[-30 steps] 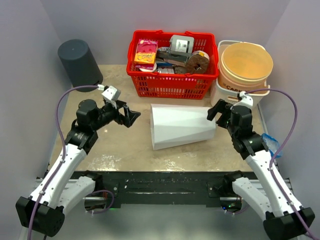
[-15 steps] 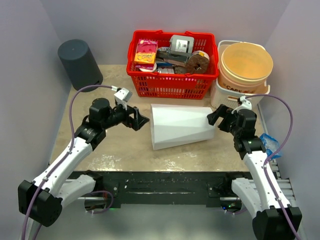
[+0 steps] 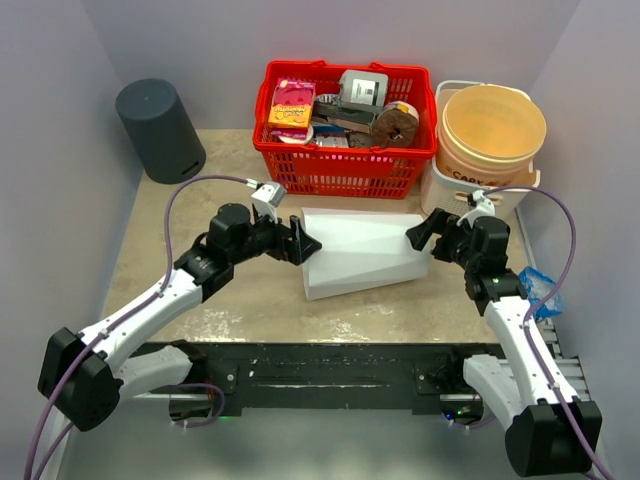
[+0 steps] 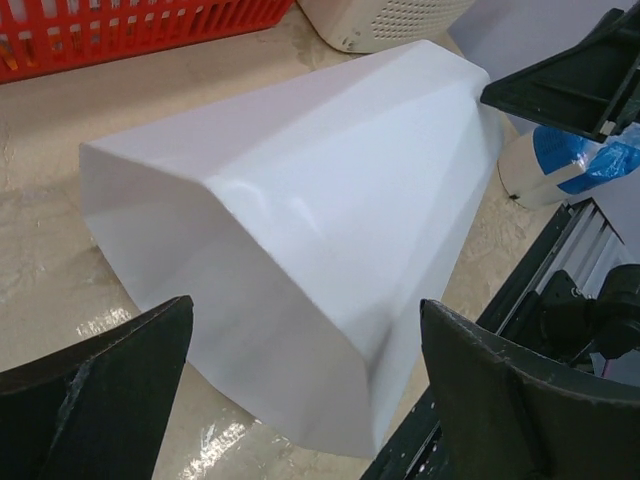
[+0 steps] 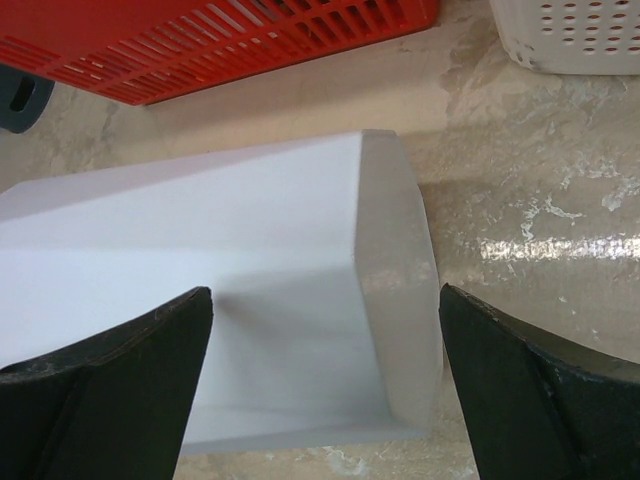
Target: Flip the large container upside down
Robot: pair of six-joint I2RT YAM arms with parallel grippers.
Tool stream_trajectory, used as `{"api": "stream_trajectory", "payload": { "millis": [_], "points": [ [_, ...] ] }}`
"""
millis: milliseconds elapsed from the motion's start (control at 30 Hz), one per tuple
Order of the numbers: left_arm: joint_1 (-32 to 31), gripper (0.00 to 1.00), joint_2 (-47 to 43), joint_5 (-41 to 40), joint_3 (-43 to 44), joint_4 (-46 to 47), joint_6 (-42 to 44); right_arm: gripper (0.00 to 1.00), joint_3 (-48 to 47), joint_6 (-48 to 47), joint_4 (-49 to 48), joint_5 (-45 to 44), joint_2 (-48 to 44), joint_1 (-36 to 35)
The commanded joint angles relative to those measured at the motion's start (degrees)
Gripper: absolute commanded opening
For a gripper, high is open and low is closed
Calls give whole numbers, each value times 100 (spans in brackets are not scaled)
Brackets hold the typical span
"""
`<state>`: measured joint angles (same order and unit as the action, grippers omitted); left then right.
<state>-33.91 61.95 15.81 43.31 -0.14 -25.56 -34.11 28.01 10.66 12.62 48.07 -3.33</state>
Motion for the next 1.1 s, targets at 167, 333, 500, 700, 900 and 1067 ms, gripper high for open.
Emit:
{"api": "stream_trajectory", "payload": {
  "millis": [167,333,500,700,900,1067],
  "points": [
    [-168,94,370,-728,380,401,-450,99,-35,-94,-301,284,-96,34],
    [-204,81,318,-860,389,375,-450,98,-8,-41,-327,390,-158,35],
    [-239,55,309,-790,362,383,-388,98,1,-50,-266,364,-184,34],
    [-239,53,317,-703,327,436,-432,96,27,-112,-257,451,-114,35],
    [-248,41,335,-711,239,550,-502,87,44,-50,-336,776,-149,35],
    [-274,31,405,-825,187,507,-485,75,27,-15,-433,1031,-105,43]
  ]
}}
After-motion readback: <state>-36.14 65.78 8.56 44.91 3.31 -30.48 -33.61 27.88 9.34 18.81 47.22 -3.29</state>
